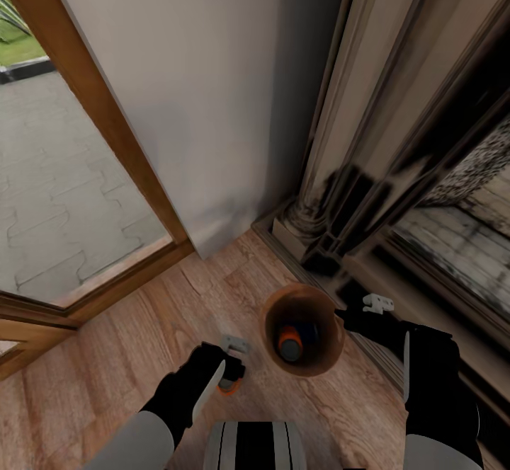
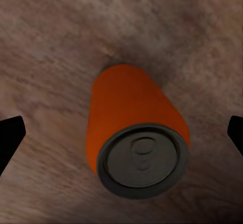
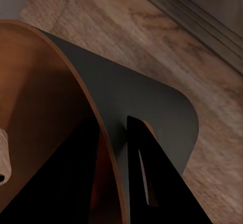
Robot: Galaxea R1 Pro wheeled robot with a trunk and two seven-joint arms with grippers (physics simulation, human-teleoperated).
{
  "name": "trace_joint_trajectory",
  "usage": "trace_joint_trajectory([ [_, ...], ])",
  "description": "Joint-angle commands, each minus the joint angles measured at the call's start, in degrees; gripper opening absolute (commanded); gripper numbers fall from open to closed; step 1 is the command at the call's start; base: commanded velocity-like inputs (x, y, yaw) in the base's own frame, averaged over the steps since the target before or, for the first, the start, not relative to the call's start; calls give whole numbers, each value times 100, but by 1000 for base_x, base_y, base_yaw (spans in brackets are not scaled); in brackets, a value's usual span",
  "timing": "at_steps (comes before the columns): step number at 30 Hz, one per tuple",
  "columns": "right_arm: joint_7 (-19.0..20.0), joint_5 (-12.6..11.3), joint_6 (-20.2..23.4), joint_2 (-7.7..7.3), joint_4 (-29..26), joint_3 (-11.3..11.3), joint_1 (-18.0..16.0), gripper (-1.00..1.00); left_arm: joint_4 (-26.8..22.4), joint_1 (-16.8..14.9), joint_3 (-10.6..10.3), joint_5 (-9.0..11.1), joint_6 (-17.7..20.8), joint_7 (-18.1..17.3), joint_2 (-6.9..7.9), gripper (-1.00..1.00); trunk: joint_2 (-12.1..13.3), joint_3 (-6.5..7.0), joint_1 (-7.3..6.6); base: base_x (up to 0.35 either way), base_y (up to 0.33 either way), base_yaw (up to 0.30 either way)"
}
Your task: Put the three can of soda from the living room inside the tash can in the kitchen.
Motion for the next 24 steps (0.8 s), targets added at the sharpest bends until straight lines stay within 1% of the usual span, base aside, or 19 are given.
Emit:
trace_joint_trajectory([
  [1, 9, -110, 62, 1, -1, 3, 0, -100, 67, 1, -2, -4, -37, 8, -12, 100, 0, 0, -1, 0, 0, 0],
  [7, 15, -110, 62, 1, -2, 3, 0, -100, 265, -1, -9, 6, -186, 8, -30, 100, 0, 0, -1, 0, 0, 0],
  [9, 17, -110, 62, 1, -1, 3, -4, -100, 407, -2, -12, 2, -312, 5, -30, 100, 0, 0, -1, 0, 0, 0],
  [14, 18, -110, 62, 1, -1, 3, 0, -100, 468, -2, -13, -1, -369, 4, -30, 100, 0, 0, -1, 0, 0, 0],
  [18, 18, -110, 62, 1, -1, 3, 1, -100, 486, -2, -13, 7, -541, -3, -30, 100, 0, 0, -1, 0, 0, 0],
  [24, 18, -110, 56, 1, -1, 3, 2, -100, 567, -2, -26, 1, -688, -4, -30, 100, 0, 0, -1, 0, 0, 0],
])
